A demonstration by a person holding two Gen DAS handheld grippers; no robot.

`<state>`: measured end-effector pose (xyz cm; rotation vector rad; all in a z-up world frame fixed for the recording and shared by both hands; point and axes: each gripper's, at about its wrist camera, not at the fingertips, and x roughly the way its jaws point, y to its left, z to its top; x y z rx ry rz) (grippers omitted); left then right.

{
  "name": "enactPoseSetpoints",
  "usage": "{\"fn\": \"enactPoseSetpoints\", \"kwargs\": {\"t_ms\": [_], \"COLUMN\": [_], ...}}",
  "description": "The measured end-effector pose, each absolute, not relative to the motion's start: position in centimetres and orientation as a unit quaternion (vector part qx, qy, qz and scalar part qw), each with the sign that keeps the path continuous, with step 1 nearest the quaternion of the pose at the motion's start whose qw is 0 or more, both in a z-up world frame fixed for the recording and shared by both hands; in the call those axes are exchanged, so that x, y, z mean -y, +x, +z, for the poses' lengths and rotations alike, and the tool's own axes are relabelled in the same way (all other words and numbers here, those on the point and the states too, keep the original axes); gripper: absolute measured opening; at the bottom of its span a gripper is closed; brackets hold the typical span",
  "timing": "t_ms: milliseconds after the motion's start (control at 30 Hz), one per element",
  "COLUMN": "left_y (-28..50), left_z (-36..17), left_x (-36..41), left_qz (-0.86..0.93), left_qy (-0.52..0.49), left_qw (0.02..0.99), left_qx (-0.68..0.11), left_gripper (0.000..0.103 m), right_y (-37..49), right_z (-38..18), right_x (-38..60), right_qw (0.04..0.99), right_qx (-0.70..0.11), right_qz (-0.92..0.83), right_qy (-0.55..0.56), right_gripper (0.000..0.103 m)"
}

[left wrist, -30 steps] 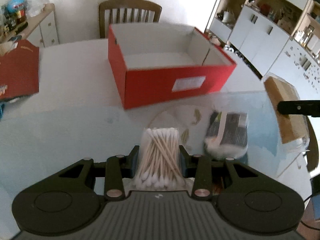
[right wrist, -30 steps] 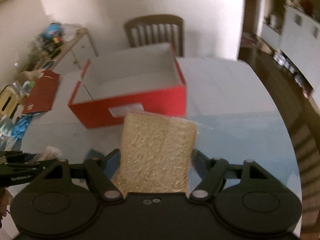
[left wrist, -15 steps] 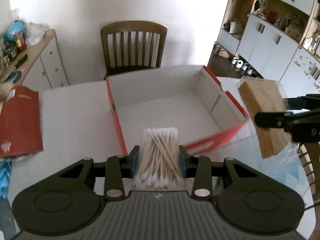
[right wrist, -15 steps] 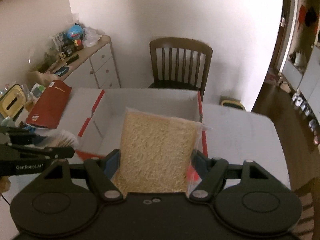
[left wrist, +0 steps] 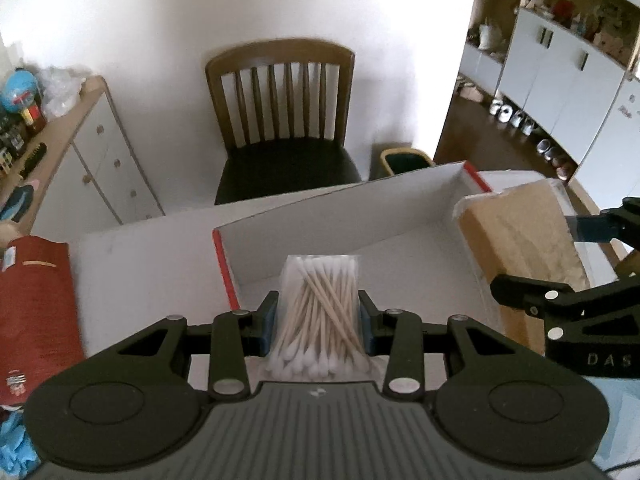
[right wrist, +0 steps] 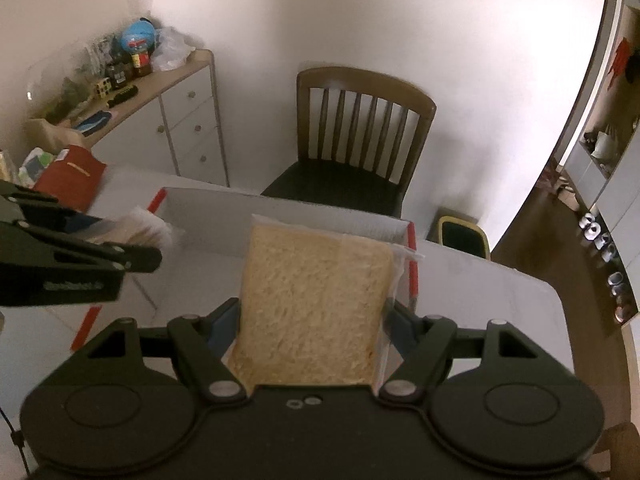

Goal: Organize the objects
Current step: 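Carry both bags over the red box and lower them inside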

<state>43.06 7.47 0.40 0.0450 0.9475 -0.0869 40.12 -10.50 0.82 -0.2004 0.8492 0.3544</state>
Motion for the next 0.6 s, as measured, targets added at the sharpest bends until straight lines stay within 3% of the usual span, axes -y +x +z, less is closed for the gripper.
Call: {"fn": "enactPoseSetpoints", "kwargs": {"t_ms": [600], "left_y": [49.0], "left_z": [-8.9], "left_x": [-5.0], "left_qz": [-0.068], "left_qy": [0.07], "left_qw": [0.848], "left_qx": [-0.521], "left_gripper": [0.038], "right_y": [44.3], "right_z": [-8.1], "right_x": [7.4], "right_qw": [0.847], "right_qx": [-0.479], "right_qz": [0.175], "right_qy": [-0.151], "right_gripper": [0.074]}}
